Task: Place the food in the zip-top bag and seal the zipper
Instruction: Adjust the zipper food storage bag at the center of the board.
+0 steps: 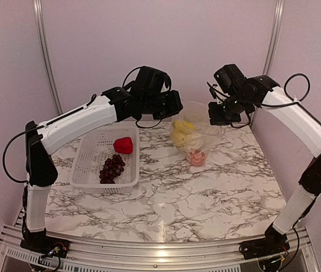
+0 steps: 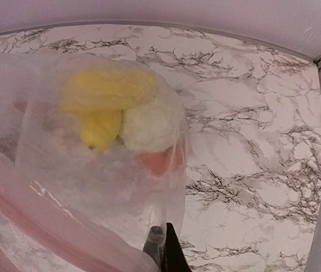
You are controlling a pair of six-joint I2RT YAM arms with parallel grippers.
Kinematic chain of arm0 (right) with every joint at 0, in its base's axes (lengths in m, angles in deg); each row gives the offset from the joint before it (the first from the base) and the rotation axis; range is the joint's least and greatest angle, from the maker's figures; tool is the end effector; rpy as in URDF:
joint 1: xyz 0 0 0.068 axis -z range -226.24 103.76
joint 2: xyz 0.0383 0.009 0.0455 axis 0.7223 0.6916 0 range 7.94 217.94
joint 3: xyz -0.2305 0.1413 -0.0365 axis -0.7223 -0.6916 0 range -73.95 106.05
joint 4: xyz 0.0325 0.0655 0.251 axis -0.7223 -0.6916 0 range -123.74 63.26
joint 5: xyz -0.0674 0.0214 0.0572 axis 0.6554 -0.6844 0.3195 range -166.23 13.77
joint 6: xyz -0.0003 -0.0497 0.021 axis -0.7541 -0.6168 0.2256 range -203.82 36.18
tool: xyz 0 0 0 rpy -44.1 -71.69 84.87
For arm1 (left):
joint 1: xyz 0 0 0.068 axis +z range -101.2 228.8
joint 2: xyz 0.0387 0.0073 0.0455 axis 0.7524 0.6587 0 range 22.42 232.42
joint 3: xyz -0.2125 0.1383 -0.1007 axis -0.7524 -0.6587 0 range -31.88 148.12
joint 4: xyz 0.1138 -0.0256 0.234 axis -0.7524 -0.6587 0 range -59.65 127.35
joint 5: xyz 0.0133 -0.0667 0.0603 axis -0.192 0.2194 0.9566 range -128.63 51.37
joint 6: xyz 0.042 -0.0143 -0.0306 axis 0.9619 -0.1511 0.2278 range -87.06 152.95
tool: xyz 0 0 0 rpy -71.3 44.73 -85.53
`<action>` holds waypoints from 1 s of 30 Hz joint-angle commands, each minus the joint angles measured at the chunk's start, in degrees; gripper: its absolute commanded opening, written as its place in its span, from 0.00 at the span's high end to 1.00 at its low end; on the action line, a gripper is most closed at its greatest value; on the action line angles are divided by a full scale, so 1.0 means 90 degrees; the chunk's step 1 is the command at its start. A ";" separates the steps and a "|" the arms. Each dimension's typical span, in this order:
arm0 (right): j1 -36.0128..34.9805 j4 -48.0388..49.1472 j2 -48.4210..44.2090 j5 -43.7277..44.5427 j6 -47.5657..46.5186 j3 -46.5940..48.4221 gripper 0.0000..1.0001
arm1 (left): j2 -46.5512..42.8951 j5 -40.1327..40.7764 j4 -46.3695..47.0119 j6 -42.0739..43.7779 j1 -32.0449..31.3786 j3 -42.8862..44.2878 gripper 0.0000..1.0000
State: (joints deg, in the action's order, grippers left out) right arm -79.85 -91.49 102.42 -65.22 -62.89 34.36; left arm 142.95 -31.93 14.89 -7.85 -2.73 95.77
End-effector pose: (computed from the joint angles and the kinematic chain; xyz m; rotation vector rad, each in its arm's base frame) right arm 0.2810 0.1786 0.4089 -0.1866 2.4390 0.1882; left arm 0.3113 -0.3852 0.4019 0.0963 1.9598 -0.9989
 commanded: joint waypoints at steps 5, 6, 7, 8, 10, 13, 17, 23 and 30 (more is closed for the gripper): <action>-0.0198 0.0614 0.0223 -0.0601 0.0027 -0.1006 1.00 | -0.0059 -0.0470 -0.0223 -0.0088 0.0085 -0.1085 1.00; -0.0259 0.0651 0.0238 -0.0631 0.0045 -0.1025 1.00 | -0.0151 -0.0471 -0.0196 -0.0044 0.0083 -0.1200 1.00; -0.0298 0.0681 0.0235 -0.0639 0.0061 -0.1037 1.00 | -0.0245 -0.0478 -0.0170 0.0006 0.0087 -0.1388 0.99; -0.0344 0.0710 0.0236 -0.0650 0.0071 -0.1046 1.00 | -0.0328 -0.0496 -0.0138 0.0061 0.0082 -0.1520 0.94; -0.0376 0.0767 0.0228 -0.0712 0.0097 -0.1057 1.00 | -0.0490 -0.0489 -0.0152 0.0153 0.0089 -0.1699 0.79; -0.0392 0.0847 0.0209 -0.0844 0.0106 -0.1040 1.00 | -0.0717 -0.0516 -0.0141 0.0342 0.0090 -0.1942 0.60; -0.0389 0.0900 0.0214 -0.0888 0.0033 -0.0919 1.00 | -0.1399 -0.0698 -0.0401 0.0364 0.0087 -0.2210 0.02; -0.0392 0.0953 0.0393 -0.0975 -0.0086 -0.0782 1.00 | -0.2912 -0.1288 -0.0630 0.1018 0.0090 -0.3355 0.01; -0.0391 0.0921 0.0611 -0.1150 -0.0137 -0.0465 1.00 | -0.4453 0.0002 -0.0590 0.1709 0.0091 -0.4861 0.01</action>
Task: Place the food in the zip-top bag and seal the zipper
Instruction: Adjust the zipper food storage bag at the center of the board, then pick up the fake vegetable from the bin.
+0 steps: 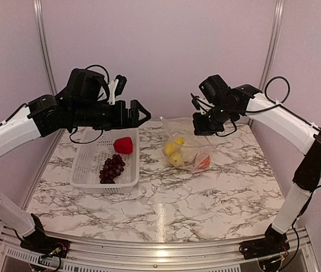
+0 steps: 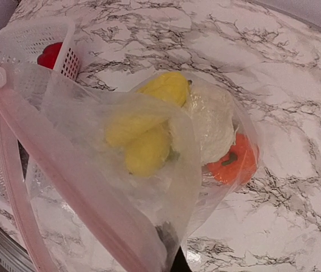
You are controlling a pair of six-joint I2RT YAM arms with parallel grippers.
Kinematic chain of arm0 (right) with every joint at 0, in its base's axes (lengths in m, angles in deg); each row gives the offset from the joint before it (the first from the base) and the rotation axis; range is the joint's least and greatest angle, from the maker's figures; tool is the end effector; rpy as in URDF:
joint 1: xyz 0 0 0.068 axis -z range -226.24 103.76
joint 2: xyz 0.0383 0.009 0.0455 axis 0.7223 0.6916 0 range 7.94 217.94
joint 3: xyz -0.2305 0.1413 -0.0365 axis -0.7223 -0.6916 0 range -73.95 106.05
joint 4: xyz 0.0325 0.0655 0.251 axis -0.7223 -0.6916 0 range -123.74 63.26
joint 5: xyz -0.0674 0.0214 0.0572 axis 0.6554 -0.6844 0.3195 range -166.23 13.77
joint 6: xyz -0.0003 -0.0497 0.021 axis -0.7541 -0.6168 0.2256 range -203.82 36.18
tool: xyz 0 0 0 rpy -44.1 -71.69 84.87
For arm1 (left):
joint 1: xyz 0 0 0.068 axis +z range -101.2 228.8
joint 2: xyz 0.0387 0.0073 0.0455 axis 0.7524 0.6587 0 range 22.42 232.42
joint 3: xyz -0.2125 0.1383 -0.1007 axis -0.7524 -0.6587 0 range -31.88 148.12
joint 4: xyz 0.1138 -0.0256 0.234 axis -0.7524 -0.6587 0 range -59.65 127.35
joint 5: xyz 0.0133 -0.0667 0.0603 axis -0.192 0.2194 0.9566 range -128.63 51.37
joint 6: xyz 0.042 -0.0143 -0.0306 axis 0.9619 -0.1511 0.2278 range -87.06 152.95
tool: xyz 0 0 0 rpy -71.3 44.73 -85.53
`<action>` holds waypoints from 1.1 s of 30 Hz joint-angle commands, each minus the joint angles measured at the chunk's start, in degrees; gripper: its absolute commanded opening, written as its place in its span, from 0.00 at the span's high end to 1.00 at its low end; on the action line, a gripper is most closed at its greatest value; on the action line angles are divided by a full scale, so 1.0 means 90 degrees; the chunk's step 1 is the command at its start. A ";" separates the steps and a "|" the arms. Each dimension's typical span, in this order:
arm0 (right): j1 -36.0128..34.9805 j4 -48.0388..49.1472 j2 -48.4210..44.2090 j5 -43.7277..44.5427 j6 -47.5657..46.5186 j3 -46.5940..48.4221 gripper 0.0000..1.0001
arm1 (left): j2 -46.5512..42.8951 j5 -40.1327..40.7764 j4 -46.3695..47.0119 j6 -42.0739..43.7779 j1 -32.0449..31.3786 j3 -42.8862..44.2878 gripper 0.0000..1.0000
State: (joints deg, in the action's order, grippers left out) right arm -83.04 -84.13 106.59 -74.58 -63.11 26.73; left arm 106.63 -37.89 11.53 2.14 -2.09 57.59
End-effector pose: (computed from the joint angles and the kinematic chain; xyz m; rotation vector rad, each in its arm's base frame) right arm 0.2926 0.2177 0.3530 -0.3488 2.5519 0.3540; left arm 0.2113 -0.2592 0.4199 0.3479 2.0170 -0.9178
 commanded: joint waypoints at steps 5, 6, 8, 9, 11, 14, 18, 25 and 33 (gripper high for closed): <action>-0.0030 0.0065 0.0180 -0.0115 -0.0186 0.0478 1.00 | -0.0838 0.3633 -0.1014 0.0043 0.0135 -0.0961 0.01; -0.0023 0.0075 0.0189 -0.0225 -0.0191 0.0465 1.00 | -0.0819 0.3919 -0.1342 -0.0409 0.0297 -0.1026 0.01; -0.0028 0.0069 0.0209 -0.0382 -0.0199 0.0461 1.00 | -0.0774 0.3509 -0.1581 -0.0276 0.0696 -0.1159 0.01; -0.0028 0.0068 0.0219 -0.0403 -0.0196 0.0456 1.00 | -0.0772 0.3312 -0.1568 -0.0107 0.0821 -0.1263 0.01; -0.0023 0.0077 0.0218 -0.0433 -0.0187 0.0450 1.00 | -0.0780 0.3149 -0.1499 0.0098 0.0934 -0.1486 0.01; -0.0025 0.0087 0.0201 -0.0458 -0.0220 0.0453 1.00 | -0.0741 0.2666 -0.1361 0.0302 0.1062 -0.1671 0.01; -0.0023 0.0087 0.0229 -0.0495 -0.0234 0.0488 1.00 | -0.0444 0.1807 -0.1393 0.0513 0.1292 -0.1611 0.10; -0.0033 0.0193 0.0075 -0.0544 -0.0150 0.0208 1.00 | 0.0146 0.1016 -0.1146 0.0446 0.1602 -0.1546 0.16; -0.0041 0.0240 -0.0122 -0.0457 -0.0112 0.0080 1.00 | 0.1398 0.0487 -0.1204 0.0861 0.1827 -0.0643 0.01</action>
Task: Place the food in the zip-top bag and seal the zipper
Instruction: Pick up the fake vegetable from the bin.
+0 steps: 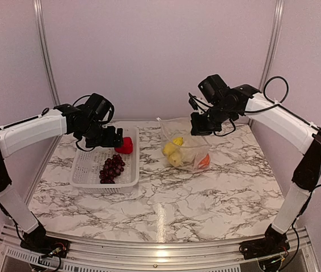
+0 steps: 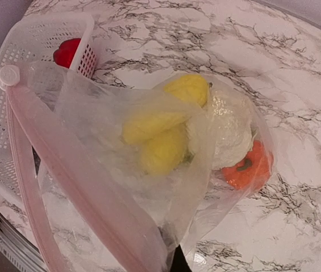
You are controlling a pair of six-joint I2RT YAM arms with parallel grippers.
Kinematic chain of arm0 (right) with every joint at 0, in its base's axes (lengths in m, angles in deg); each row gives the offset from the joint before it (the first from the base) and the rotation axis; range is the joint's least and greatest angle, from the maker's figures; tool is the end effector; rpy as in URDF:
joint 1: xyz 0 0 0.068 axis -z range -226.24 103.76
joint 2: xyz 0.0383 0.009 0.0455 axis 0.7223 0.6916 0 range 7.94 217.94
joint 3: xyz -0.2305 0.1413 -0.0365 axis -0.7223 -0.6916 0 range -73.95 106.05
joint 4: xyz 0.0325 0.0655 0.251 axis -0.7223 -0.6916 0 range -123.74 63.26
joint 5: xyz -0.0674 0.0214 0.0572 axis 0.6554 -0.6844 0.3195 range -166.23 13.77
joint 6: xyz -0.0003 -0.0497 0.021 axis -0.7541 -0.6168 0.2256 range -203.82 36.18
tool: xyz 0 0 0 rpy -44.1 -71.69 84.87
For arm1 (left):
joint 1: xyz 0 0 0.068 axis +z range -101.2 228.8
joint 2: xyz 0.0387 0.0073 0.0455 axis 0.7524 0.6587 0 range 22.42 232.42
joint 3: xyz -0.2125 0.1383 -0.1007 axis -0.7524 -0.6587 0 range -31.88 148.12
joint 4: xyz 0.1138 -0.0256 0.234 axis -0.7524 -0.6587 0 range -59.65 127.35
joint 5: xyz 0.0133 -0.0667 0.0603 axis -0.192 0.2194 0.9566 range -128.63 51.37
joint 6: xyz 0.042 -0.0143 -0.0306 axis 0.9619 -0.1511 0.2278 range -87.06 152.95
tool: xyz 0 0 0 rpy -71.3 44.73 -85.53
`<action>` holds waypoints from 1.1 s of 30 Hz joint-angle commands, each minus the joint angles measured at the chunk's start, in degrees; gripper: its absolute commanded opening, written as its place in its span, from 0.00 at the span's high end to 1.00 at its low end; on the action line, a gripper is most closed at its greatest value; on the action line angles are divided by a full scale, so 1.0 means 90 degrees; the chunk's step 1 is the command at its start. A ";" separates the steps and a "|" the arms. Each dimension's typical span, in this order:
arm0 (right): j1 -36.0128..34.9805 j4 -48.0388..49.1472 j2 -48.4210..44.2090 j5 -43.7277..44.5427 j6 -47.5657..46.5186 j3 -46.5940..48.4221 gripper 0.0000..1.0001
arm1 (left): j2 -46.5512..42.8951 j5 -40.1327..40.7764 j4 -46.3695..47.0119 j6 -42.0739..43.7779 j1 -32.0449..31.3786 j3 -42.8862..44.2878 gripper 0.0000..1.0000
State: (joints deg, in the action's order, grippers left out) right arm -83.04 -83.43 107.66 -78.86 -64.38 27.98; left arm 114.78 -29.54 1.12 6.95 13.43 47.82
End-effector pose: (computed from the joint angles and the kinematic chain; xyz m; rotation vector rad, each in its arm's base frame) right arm 0.2959 0.2234 0.3539 -0.4080 2.5483 0.4419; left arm 0.2926 -0.2009 0.2999 0.1264 2.4286 -0.2991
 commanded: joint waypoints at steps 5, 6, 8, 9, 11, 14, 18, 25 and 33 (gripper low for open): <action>-0.0033 0.0253 -0.0381 0.0005 0.0089 -0.0283 1.00 | 0.1303 -0.0441 -0.0239 0.0533 0.0258 0.1089 0.01; -0.0033 0.0288 -0.0415 -0.0007 0.0110 -0.0337 1.00 | 0.1419 -0.0455 -0.0244 0.0562 0.0288 0.1175 0.01; -0.0034 0.0351 -0.0474 -0.0024 0.0147 -0.0441 1.00 | 0.1613 -0.0449 -0.0194 0.0658 0.0339 0.1306 0.01; -0.0038 0.0395 -0.0504 -0.0034 0.0166 -0.0483 1.00 | 0.1701 -0.0427 -0.0133 0.0763 0.0353 0.1355 0.01; -0.0038 0.0444 -0.0556 -0.0039 0.0209 -0.0561 1.00 | 0.1922 -0.0422 -0.0082 0.0903 0.0391 0.1515 0.01; -0.0040 0.0481 -0.0605 -0.0021 0.0247 -0.0623 1.00 | 0.2252 -0.0260 -0.0087 0.0971 0.0464 0.1876 0.01; -0.0042 0.0498 -0.0611 -0.0044 0.0269 -0.0662 1.00 | 0.2676 -0.0011 -0.0096 0.0929 0.0567 0.2180 0.01; -0.0037 0.0402 -0.0563 -0.0061 0.0255 -0.0554 1.00 | 0.3133 0.0078 -0.0029 0.1168 0.0693 0.2434 0.01; -0.0036 0.0351 -0.0474 -0.0157 0.0276 -0.0531 1.00 | 0.3506 -0.0496 0.0294 0.1354 0.0986 0.2601 0.01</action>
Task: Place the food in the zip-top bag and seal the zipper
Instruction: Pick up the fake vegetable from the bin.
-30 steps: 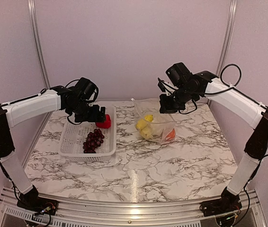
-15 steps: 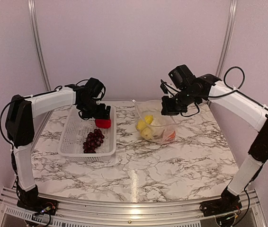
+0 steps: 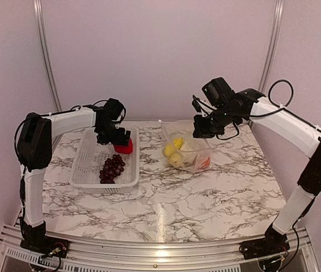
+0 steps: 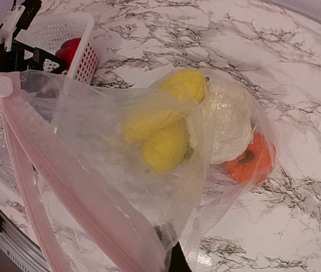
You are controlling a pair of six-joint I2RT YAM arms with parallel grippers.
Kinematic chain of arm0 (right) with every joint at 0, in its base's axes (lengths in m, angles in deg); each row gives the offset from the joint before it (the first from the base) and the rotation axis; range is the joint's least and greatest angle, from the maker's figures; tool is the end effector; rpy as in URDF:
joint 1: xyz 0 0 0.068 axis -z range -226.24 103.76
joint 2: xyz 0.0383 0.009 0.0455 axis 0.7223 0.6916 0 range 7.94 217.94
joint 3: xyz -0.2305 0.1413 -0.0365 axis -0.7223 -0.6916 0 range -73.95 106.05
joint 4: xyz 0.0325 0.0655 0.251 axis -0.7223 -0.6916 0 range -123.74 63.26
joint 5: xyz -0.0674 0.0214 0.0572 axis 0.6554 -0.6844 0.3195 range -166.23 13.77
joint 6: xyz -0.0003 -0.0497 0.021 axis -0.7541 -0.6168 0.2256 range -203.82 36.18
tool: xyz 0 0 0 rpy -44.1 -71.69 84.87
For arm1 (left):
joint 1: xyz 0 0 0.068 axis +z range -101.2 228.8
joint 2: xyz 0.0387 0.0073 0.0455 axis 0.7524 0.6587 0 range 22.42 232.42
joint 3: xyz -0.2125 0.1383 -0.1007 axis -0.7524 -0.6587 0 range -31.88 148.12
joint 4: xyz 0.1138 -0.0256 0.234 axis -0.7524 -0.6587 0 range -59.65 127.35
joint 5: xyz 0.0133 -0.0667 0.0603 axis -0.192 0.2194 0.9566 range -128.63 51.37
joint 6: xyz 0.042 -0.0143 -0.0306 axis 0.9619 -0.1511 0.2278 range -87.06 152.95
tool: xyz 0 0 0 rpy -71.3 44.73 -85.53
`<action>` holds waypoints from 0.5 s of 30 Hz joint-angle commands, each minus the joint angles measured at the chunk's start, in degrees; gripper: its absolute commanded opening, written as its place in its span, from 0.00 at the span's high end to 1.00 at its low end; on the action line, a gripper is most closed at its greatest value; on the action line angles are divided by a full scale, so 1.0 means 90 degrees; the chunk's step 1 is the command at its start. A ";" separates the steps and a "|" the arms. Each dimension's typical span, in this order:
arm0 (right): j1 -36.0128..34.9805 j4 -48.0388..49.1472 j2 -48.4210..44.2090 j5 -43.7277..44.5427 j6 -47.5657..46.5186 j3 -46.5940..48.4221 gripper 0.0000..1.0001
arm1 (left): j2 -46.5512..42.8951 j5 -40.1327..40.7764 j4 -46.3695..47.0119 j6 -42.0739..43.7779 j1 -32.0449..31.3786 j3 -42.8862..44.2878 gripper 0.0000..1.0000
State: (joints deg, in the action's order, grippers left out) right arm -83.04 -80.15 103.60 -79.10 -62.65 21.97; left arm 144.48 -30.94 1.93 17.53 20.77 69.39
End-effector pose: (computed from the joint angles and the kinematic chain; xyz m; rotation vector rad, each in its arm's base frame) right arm 0.2844 0.2150 0.3496 -0.3694 2.5359 0.4699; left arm 0.4182 -0.2173 0.2156 0.2278 2.5332 -0.1272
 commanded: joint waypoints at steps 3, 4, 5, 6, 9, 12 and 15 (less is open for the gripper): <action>-0.0040 -0.0105 0.0110 -0.0197 0.0035 0.0289 1.00 | 0.0349 -0.0538 0.0276 0.0180 0.0273 0.0305 0.01; -0.0040 -0.0139 0.0152 -0.0198 0.0015 0.0340 1.00 | 0.0402 -0.0627 0.0308 0.0176 0.0302 0.0325 0.01; -0.0036 -0.0157 0.0177 -0.0198 -0.0002 0.0369 1.00 | 0.0434 -0.0717 0.0341 0.0175 0.0323 0.0337 0.01; -0.0042 -0.0159 0.0197 -0.0198 -0.0006 0.0390 1.00 | 0.0463 -0.0807 0.0388 0.0179 0.0335 0.0339 0.01; -0.0048 -0.0132 0.0252 -0.0233 0.0009 0.0407 1.00 | 0.0546 -0.1203 0.0487 0.0206 0.0357 0.0335 0.01; -0.0050 -0.0102 0.0296 -0.0299 0.0032 0.0407 1.00 | 0.0617 -0.1226 0.0546 0.0177 0.0358 0.0334 0.01; -0.0047 -0.0108 0.0328 -0.0312 0.0021 0.0430 1.00 | 0.0729 -0.1179 0.0561 0.0144 0.0357 0.0390 0.01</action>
State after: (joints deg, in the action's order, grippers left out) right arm -83.04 -80.78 105.57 -81.25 -62.67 23.10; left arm 148.55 -40.23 6.04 18.66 23.63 71.45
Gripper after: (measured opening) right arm 0.002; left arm 0.989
